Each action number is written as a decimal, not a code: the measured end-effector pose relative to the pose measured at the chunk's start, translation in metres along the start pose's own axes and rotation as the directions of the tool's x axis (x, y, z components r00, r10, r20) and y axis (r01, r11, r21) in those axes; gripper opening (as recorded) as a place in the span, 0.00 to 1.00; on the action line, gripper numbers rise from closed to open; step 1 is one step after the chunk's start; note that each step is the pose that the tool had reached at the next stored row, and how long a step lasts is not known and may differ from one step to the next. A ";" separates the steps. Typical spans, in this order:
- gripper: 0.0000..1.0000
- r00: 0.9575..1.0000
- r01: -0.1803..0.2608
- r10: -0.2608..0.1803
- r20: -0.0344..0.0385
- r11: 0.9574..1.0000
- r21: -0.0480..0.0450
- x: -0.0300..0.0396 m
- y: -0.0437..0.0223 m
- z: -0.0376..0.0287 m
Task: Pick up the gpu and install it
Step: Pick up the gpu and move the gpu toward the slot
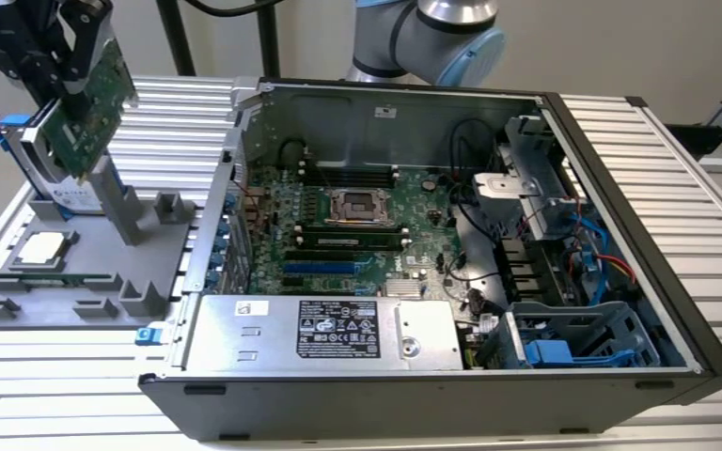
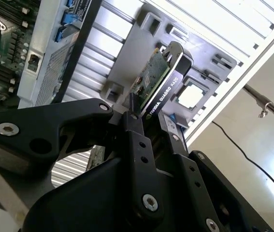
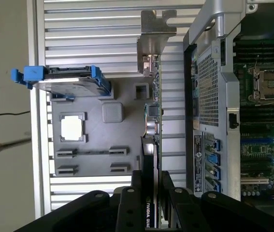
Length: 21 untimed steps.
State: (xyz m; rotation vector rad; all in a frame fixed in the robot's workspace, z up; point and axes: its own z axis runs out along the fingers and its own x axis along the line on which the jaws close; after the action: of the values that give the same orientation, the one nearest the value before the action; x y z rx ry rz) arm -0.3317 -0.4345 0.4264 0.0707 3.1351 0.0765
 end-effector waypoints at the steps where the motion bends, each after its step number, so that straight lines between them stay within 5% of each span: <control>1: 0.00 1.000 0.000 0.000 0.000 1.000 0.000 0.0000 0.0000 -0.0001; 21: 0.00 1.000 0.000 0.000 0.000 1.000 -0.001 -0.0092 0.0005 -0.0001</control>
State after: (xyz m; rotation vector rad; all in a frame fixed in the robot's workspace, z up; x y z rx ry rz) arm -0.3225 -0.4345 0.4265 0.0707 3.1353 0.0778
